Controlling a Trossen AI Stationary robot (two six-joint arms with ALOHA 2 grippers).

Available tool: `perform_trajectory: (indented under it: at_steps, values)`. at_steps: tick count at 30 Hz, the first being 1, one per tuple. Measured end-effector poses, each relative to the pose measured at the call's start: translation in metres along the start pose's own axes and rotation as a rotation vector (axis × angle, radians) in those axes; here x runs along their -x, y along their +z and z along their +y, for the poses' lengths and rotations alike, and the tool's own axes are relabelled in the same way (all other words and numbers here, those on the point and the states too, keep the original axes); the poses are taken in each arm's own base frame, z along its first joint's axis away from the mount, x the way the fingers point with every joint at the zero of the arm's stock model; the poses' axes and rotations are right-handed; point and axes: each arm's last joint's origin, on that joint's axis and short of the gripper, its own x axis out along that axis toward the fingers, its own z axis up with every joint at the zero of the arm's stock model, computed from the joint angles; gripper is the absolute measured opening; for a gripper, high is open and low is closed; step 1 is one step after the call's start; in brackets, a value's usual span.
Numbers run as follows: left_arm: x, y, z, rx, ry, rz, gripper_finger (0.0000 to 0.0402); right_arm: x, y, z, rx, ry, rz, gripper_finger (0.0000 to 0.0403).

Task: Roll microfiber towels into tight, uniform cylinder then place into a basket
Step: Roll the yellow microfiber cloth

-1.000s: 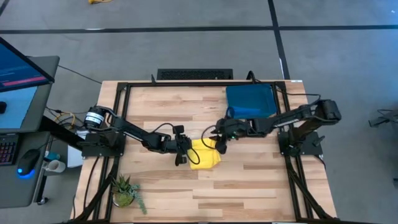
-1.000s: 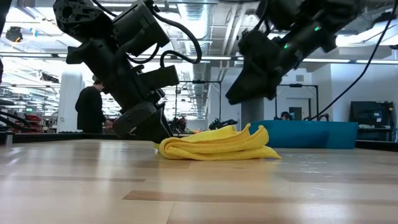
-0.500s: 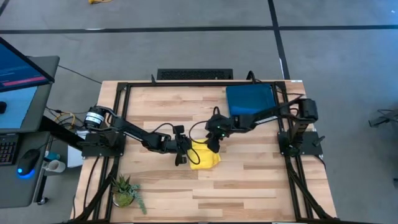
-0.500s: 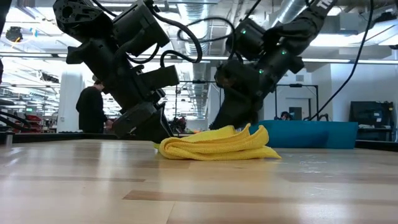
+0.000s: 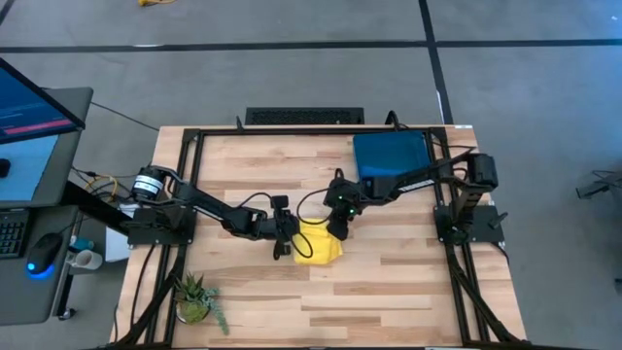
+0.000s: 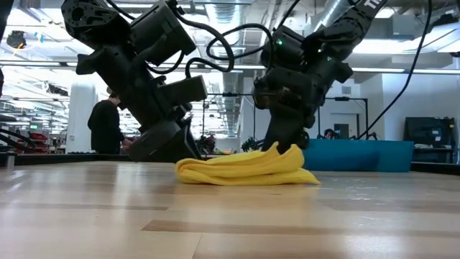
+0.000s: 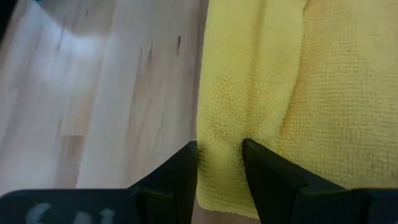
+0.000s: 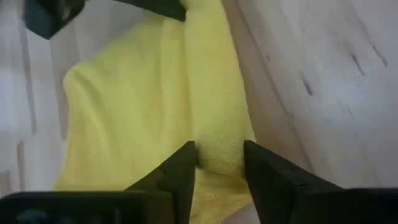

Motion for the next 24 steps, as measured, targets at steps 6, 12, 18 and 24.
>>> perform_trajectory:
  at_steps: [6,12,18,24]
  values:
    - [0.000,-0.001,0.002,-0.083,0.054,0.007,0.0123,0.000,-0.001,0.000,-0.054,-0.003,0.006,0.0121]
    - [0.000,0.000,0.002,-0.102,0.063,0.006,0.0123,-0.002,-0.003,0.007,-0.035,0.007,0.016,0.0063]
    - [0.002,0.004,0.002,-0.062,0.020,-0.010,0.0123,-0.006,-0.008,0.017,0.040,-0.030,0.017,0.0011]
    - [0.016,0.010,0.005,-0.001,-0.128,-0.060,0.0123,-0.011,-0.016,0.032,0.136,-0.096,0.013,0.0015]
